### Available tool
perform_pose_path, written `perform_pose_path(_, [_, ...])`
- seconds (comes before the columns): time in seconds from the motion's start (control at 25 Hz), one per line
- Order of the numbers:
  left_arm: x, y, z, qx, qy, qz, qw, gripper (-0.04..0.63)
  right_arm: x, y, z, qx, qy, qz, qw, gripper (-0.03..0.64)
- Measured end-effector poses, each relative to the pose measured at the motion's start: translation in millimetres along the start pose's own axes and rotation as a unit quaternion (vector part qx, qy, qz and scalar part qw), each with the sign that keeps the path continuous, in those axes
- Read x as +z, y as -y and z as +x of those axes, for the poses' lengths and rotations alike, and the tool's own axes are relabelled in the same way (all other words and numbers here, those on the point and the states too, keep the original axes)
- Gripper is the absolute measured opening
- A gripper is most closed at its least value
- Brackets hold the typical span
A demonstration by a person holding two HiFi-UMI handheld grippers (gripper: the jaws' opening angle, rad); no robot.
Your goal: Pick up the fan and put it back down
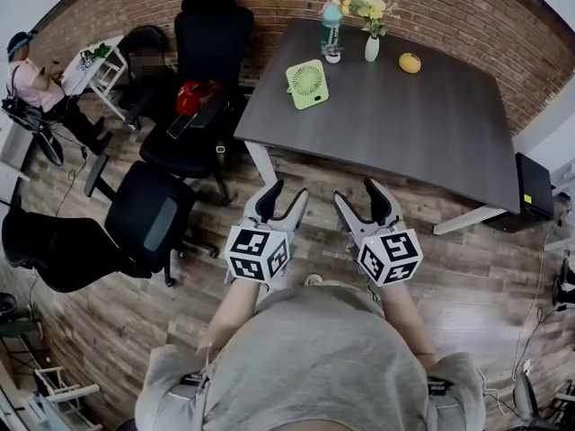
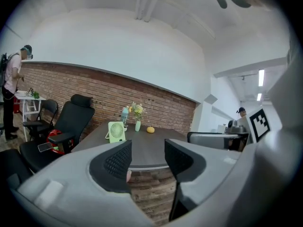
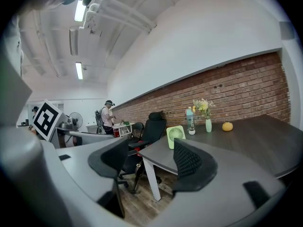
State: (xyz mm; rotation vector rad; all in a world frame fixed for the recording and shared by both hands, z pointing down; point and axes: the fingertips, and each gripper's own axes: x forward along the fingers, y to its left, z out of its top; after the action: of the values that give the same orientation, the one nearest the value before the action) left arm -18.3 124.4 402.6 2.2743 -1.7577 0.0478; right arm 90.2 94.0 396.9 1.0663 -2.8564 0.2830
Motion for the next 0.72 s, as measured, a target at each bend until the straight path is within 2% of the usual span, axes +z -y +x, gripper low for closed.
perform_pose_path(0.24, [0, -3, 10, 0.01, -0.009, 0.01, 0.9999, 0.215, 1, 11, 10, 0.005, -0.004, 0.004, 1.0, 0.282])
perform_pose_path(0.72, [-5, -33, 33, 0.015, -0.02, -0.002, 0.9997, 0.215, -9, 20, 42, 0.003, -0.024, 0.009, 1.0, 0.282])
